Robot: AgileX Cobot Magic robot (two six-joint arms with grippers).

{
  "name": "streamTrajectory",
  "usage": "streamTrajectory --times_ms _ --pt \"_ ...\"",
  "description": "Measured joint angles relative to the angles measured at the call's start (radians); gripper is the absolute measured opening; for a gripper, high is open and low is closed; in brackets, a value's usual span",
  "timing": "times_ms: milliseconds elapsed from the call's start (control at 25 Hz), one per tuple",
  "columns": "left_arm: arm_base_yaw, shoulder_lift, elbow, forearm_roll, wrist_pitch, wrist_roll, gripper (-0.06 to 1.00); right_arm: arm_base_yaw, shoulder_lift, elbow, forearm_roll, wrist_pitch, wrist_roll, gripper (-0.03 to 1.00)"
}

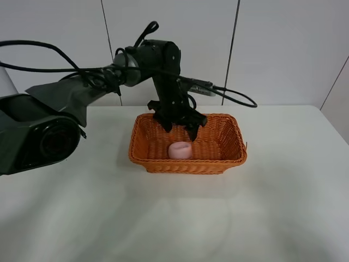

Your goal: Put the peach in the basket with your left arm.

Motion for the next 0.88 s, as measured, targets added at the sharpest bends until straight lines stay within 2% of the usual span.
streamTrajectory --times_ms 200,440,680,880 --pt "0.037 -0.105 -0.022 0.007 0.002 0.016 0.78 0.0 0.0 0.0 0.0 0.0 0.0 0.69" --pt "0.153 -0.152 -0.013 0.014 0.002 0.049 0.78 0.0 0.0 0.0 0.0 0.0 0.0 0.69" --pt "0.339 -0.146 0.059 0.078 0.001 0.093 0.78 0.0 0.0 0.0 0.0 0.0 0.0 0.69" --pt "0.534 -0.145 0.097 0.067 0.001 0.095 0.78 0.0 0.0 0.0 0.0 0.0 0.0 0.69"
